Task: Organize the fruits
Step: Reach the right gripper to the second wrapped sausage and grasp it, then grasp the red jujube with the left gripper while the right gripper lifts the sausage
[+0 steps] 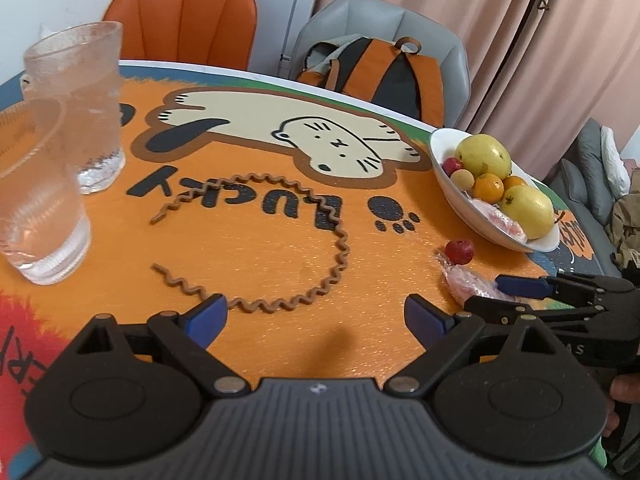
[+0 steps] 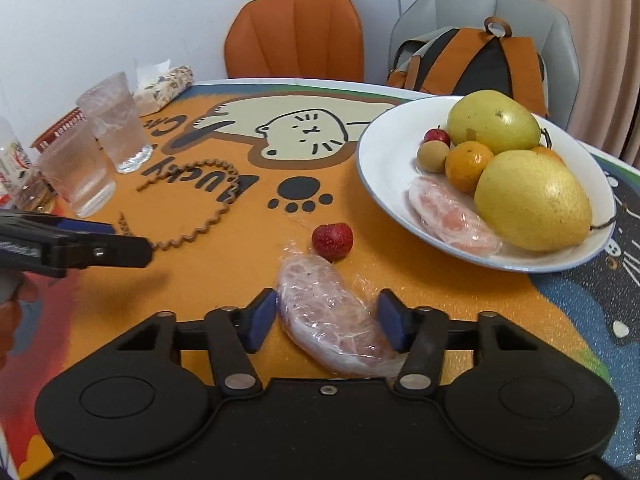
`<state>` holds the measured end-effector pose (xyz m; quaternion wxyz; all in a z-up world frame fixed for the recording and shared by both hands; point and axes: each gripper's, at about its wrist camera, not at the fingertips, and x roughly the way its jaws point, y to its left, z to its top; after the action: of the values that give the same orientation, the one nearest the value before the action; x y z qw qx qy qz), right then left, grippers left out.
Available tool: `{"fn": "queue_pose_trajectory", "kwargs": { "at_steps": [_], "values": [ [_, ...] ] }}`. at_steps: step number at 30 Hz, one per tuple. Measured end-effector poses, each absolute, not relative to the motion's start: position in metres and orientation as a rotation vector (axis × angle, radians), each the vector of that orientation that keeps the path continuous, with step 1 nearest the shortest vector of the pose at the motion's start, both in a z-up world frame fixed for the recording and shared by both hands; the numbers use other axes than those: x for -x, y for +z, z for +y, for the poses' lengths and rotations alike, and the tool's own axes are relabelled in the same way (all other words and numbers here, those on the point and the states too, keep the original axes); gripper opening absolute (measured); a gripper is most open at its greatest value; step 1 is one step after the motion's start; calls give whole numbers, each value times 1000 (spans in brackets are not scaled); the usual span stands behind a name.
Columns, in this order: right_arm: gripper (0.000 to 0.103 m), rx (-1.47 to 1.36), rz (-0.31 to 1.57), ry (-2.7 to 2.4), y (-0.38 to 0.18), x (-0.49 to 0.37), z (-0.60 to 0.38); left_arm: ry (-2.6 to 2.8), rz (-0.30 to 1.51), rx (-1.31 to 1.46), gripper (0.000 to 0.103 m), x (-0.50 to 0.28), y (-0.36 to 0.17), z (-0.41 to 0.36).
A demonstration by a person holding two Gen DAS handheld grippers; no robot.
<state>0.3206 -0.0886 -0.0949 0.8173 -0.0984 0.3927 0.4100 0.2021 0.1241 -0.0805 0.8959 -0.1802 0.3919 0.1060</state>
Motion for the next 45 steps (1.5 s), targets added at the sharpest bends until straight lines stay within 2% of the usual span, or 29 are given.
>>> {"fn": "queue_pose_trajectory", "kwargs": {
  "at_steps": [7, 24, 34, 38, 45],
  "values": [
    [45, 191, 843, 877, -93, -313, -102, 178, 811, 367, 94, -215, -83, 110],
    [21, 61, 839, 846, -82, -321, -145, 118, 795, 311, 94, -248, -79, 75],
    [18, -30, 843, 807, -81, -342, -164, 89, 773, 265, 93, -273, -79, 57],
    [16, -54, 845, 798, -80, -350, -170, 77, 768, 253, 89, -282, -82, 51],
    [15, -79, 854, 810, -81, -357, -176, 67, 769, 227, 74, -298, -91, 44]
  ]
}}
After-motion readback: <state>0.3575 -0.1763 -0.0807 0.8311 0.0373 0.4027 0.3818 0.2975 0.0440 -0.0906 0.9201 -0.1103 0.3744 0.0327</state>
